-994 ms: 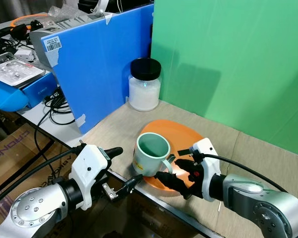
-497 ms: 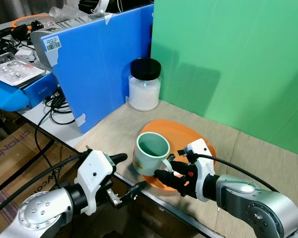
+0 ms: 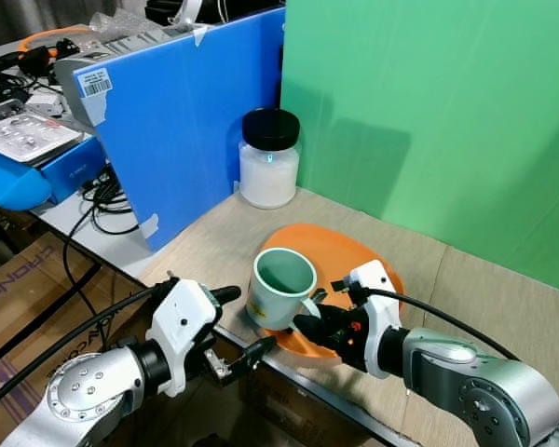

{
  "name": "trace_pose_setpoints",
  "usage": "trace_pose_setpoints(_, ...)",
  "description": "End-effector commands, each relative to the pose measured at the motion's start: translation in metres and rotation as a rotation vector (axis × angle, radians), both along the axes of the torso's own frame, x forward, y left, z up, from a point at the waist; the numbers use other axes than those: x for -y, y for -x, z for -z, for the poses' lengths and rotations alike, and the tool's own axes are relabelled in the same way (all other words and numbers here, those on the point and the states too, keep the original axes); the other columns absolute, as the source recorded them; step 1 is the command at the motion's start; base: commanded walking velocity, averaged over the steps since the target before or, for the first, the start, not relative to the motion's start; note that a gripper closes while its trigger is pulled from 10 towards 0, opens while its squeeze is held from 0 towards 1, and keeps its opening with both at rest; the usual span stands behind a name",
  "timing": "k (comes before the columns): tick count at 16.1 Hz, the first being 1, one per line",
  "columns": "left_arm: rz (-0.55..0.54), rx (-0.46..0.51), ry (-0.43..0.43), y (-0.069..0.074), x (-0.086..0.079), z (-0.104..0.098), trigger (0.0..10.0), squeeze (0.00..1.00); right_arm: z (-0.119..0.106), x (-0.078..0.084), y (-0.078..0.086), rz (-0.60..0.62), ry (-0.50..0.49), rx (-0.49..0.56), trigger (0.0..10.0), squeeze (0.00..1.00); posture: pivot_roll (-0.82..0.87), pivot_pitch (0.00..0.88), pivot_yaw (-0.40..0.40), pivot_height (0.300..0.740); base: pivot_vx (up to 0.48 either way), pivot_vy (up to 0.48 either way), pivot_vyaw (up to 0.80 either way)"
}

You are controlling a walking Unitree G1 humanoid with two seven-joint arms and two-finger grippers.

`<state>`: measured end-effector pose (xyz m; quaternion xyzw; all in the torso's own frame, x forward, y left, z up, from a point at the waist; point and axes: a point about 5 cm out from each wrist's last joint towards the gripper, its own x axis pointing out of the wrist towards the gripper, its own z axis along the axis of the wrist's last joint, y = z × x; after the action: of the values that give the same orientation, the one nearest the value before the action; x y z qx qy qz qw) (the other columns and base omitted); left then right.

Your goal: Setting the table

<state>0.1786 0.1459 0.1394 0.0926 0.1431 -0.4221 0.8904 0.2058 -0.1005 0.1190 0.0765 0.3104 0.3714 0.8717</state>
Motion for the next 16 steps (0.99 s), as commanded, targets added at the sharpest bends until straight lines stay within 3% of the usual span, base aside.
trace_pose_setpoints(1, 0.009, 0.003, -0.006, 0.001, 0.001, 0.001, 10.0, 0.0, -0.002, 0.001, -0.003, 0.017, 0.002, 0.019, 0.0, 0.0, 0.18, 0.0, -0.021, 0.74, 0.0, 0.0, 0.0)
trace_pose_setpoints(9, -0.009, 0.038, 0.001, 0.001, -0.005, -0.002, 10.0, 0.0, -0.021, 0.022, -0.018, 0.186, -0.023, 0.161, 0.0, 0.0, 0.17, 0.0, -0.017, 0.74, 0.0, 0.0, 0.0)
trace_pose_setpoints(11, -0.106, 0.122, 0.008, -0.01, -0.011, -0.012, 10.0, 0.0, -0.046, 0.042, -0.02, 0.32, -0.015, 0.327, 0.0, 0.0, 0.16, 0.0, -0.013, 0.74, 0.0, 0.0, 0.0)
trace_pose_setpoints(12, -0.164, 0.161, -0.014, -0.021, -0.01, -0.017, 10.0, 0.0, -0.053, 0.047, -0.02, 0.384, -0.006, 0.388, 0.6, 0.0, 0.16, 0.0, -0.013, 0.74, 0.0, 0.0, 0.0)
trace_pose_setpoints(13, -0.188, 0.178, -0.025, -0.026, -0.01, -0.019, 10.0, 0.0, -0.055, 0.049, -0.019, 0.414, -0.014, 0.401, 0.6, 0.0, 0.16, 0.0, -0.013, 0.74, 0.0, 0.0, 0.0)
trace_pose_setpoints(14, -0.234, 0.21, -0.041, -0.034, -0.009, -0.021, 10.0, 0.0, -0.057, 0.053, -0.02, 0.483, 0.015, 0.421, 10.0, 0.0, 0.15, 0.0, -0.009, 0.74, 0.0, 0.0, 0.0)
trace_pose_setpoints(16, -0.327, 0.271, -0.043, -0.049, -0.002, -0.024, 10.0, 0.0, -0.058, 0.058, -0.022, 0.558, 0.145, 0.493, 10.0, 0.0, 0.14, 0.0, 0.002, 0.74, 0.0, 0.0, 0.0)
